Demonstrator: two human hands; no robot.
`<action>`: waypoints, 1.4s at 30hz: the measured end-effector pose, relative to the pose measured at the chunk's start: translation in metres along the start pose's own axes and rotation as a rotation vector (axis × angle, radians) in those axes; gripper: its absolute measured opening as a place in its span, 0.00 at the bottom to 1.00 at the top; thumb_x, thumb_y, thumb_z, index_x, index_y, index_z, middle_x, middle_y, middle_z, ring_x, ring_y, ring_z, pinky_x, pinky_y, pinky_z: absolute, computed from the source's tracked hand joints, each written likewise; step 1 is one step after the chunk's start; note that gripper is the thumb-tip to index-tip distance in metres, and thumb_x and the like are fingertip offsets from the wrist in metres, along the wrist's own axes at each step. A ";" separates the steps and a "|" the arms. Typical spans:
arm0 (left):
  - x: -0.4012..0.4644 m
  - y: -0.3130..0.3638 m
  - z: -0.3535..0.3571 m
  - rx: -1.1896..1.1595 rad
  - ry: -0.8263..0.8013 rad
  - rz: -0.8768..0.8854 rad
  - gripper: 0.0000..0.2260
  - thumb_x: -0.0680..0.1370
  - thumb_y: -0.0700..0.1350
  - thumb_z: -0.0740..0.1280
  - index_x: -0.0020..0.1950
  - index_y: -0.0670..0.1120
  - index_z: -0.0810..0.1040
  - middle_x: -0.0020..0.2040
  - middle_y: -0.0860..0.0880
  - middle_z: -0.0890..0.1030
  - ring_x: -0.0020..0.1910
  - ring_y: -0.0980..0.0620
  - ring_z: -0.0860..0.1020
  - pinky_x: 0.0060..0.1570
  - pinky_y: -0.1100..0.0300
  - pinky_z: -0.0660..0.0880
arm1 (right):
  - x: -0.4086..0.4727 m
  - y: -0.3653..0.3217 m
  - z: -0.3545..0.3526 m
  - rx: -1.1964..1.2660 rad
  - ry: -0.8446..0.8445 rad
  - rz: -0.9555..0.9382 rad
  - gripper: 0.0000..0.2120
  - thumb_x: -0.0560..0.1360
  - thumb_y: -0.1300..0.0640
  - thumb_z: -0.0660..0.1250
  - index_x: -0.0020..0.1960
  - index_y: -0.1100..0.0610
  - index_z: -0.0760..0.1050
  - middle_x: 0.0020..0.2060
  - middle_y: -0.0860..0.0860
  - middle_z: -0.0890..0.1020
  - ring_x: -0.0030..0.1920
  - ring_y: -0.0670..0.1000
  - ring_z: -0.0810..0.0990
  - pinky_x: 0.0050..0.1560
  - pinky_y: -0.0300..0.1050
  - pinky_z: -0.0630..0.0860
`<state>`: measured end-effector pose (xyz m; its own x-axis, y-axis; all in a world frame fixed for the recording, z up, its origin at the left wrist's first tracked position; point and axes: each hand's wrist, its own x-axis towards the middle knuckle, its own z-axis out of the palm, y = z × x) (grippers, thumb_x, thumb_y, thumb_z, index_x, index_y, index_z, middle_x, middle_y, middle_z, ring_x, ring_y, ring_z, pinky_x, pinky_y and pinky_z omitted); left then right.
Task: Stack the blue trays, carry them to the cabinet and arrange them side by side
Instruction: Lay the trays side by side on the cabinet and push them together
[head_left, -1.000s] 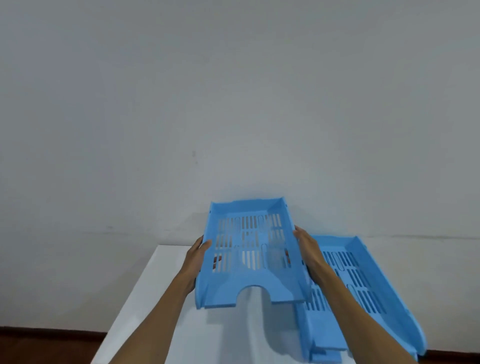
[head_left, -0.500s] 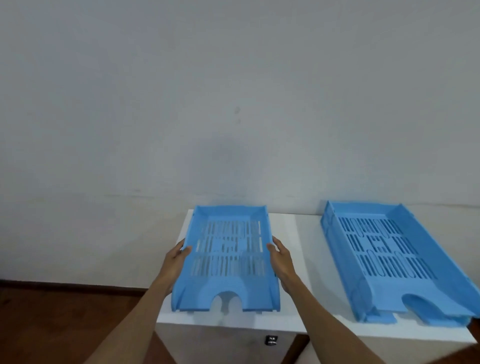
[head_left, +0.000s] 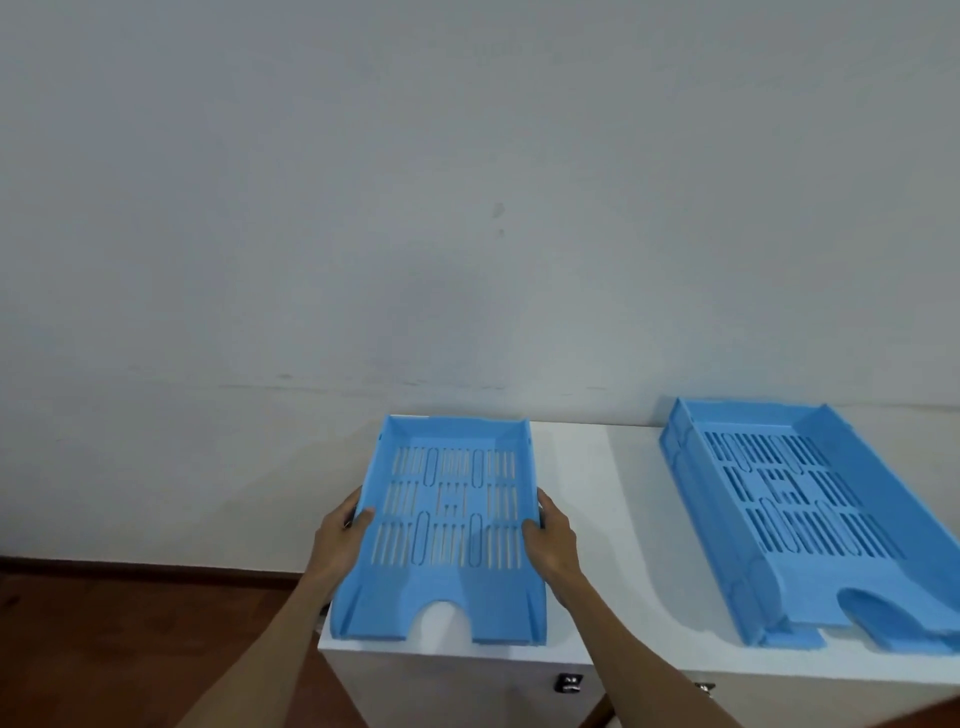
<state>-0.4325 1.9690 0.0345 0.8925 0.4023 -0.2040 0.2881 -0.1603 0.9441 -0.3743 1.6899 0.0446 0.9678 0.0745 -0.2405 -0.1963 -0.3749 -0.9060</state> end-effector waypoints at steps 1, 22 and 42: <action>0.000 0.001 0.000 0.021 0.004 -0.004 0.16 0.82 0.45 0.64 0.70 0.54 0.76 0.54 0.49 0.85 0.48 0.48 0.85 0.52 0.47 0.82 | 0.001 -0.001 -0.004 -0.021 -0.013 0.014 0.20 0.81 0.59 0.58 0.73 0.49 0.67 0.56 0.52 0.83 0.48 0.48 0.85 0.41 0.42 0.82; -0.042 0.167 0.232 0.002 -0.071 0.212 0.10 0.81 0.45 0.66 0.60 0.45 0.80 0.60 0.44 0.82 0.59 0.48 0.78 0.56 0.60 0.69 | 0.026 -0.025 -0.286 -0.266 0.255 -0.210 0.18 0.79 0.58 0.64 0.69 0.55 0.73 0.65 0.60 0.77 0.58 0.55 0.80 0.44 0.31 0.69; -0.132 0.166 0.471 0.040 -0.201 -0.125 0.26 0.84 0.57 0.55 0.78 0.46 0.58 0.74 0.42 0.70 0.69 0.42 0.73 0.70 0.46 0.70 | 0.015 0.109 -0.506 -0.269 0.172 0.096 0.36 0.78 0.49 0.61 0.80 0.54 0.48 0.72 0.60 0.71 0.68 0.61 0.74 0.65 0.57 0.71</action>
<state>-0.3389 1.4649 0.0965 0.8991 0.2349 -0.3694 0.4103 -0.1582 0.8981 -0.3019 1.1826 0.1181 0.9638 -0.1213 -0.2373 -0.2613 -0.6050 -0.7522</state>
